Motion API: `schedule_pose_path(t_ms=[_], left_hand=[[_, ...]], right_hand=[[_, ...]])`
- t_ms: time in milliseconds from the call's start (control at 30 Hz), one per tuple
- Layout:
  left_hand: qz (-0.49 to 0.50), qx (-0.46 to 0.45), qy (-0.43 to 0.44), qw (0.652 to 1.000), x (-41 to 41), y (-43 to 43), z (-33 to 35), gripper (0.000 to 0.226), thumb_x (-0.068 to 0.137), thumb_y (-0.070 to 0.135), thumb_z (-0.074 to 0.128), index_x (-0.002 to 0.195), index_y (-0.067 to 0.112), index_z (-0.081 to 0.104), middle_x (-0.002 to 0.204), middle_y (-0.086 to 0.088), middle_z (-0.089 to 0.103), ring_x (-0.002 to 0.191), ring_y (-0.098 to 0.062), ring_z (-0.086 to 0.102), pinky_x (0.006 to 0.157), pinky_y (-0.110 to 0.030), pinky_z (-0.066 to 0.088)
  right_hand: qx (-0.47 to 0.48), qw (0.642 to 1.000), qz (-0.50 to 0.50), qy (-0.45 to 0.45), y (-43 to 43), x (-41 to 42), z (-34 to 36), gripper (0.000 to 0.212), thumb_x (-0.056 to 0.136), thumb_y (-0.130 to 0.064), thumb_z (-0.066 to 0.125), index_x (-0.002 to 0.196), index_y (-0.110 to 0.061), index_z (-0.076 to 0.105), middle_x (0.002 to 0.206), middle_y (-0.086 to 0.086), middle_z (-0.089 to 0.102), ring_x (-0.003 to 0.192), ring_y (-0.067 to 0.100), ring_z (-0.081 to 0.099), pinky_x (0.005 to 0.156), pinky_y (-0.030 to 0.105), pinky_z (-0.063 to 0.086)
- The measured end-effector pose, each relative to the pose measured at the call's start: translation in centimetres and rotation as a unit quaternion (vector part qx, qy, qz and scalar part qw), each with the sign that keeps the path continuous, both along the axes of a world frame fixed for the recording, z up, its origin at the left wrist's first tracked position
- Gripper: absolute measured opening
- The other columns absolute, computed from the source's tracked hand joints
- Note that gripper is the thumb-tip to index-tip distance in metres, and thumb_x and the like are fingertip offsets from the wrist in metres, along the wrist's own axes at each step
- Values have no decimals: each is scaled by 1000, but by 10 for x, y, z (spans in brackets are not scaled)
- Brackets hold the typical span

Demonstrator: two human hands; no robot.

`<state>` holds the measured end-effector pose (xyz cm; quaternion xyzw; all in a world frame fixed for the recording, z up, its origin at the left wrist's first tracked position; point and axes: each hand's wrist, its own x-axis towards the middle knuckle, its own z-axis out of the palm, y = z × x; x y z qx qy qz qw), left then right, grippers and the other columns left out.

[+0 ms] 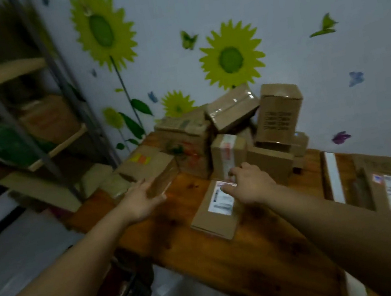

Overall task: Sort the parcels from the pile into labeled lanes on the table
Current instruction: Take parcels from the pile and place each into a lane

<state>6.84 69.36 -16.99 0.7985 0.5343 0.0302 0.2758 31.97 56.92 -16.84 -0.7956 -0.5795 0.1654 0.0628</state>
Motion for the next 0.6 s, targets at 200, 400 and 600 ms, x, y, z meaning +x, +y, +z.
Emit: schedule_pose_path(t_ms=[200,400,600], left_hand=[[67,-1,-1,998,-69,50,-3,75,90,47,55,150,21,20,159,-7,12,146,-27,9,118,-39,14],[84,-23,17,996,-82,108,-16,75,89,47,55,150,23,18,158,-6,14,145,-28,13,118,-42,15],[118,-60,26,991,-87,186,-31,78,87,47,59,150,27,19,157,-6,19,143,-29,19,115,-49,22]], right_hand=[[-18,999,48,17,62,-57,-2,63,93,-60,42,142,-20,37,135,8,41,124,29,42,100,42,41],[-13,998,56,40,136,-79,-19,64,92,-59,44,142,-21,37,137,8,41,126,29,41,104,45,39],[-40,993,56,97,219,-114,-50,57,92,-52,50,139,-21,44,134,7,45,125,26,44,100,40,43]])
